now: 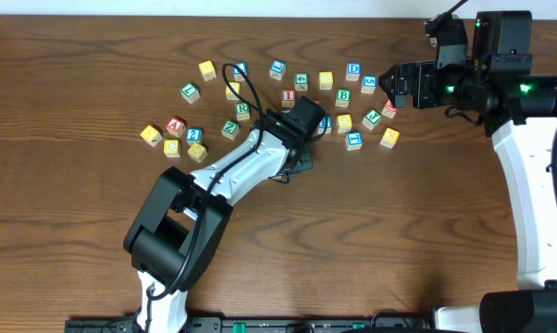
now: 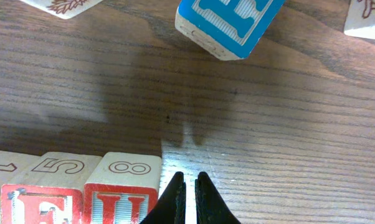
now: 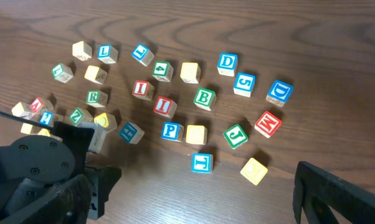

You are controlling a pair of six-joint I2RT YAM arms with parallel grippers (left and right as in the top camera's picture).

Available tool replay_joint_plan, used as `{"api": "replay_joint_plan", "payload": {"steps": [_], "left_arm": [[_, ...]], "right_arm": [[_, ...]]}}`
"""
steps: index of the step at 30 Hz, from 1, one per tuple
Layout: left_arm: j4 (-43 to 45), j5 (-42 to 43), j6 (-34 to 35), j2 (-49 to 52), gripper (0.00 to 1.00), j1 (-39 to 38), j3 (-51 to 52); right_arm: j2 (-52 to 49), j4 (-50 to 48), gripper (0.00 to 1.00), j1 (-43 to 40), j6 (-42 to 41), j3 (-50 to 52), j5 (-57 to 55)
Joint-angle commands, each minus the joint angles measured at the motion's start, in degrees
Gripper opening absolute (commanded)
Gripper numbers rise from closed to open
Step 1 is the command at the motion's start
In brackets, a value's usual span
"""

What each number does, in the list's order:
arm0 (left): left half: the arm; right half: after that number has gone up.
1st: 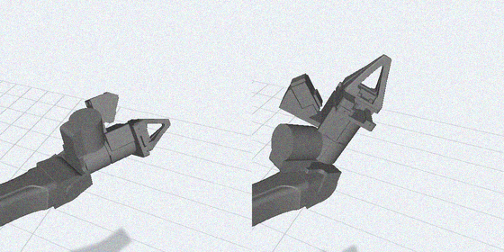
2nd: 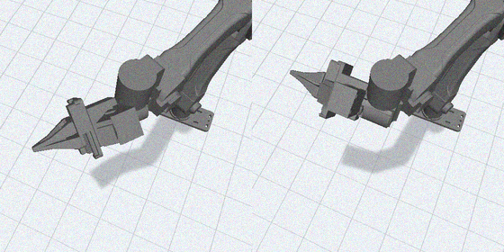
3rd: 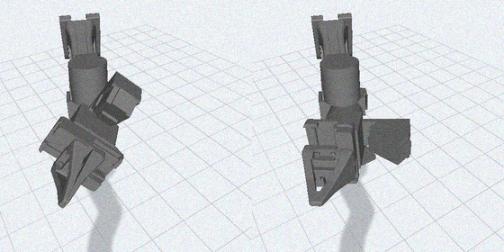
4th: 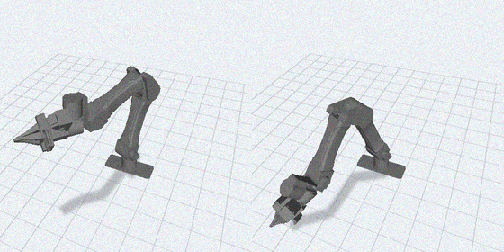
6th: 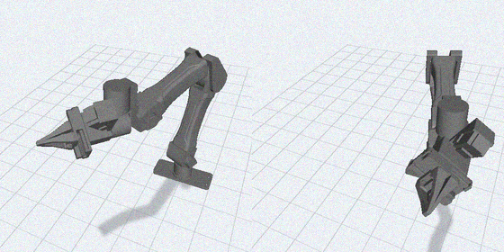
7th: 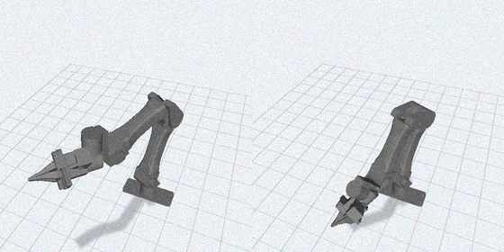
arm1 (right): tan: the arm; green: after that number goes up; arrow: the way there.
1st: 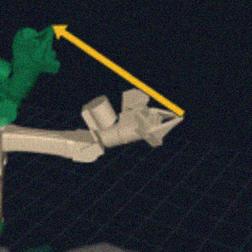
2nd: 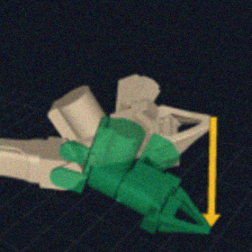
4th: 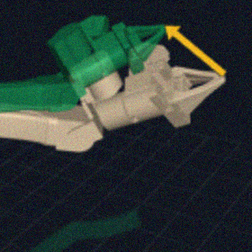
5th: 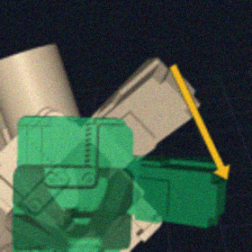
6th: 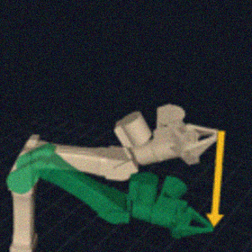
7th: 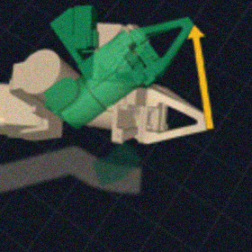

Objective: Spell out NEURIPS

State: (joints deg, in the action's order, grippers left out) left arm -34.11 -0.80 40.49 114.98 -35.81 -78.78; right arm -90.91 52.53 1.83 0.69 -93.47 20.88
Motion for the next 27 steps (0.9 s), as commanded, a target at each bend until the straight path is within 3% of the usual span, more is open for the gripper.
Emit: {"api": "replay_joint_plan", "payload": {"steps": [1,27], "left_arm": [[-0.5,-1.4,0.3,0.5,0.07,-0.3,0.0],[-3.5,-3.8,1.9,0.5,0.07,-0.3,0.0]], "right_arm": [[-0.2,0.0,0.99,-0.2,0.7,0.2,0.5],[-0.2,0.0,0.99,-0.2,0.7,0.2,0.5]]}}
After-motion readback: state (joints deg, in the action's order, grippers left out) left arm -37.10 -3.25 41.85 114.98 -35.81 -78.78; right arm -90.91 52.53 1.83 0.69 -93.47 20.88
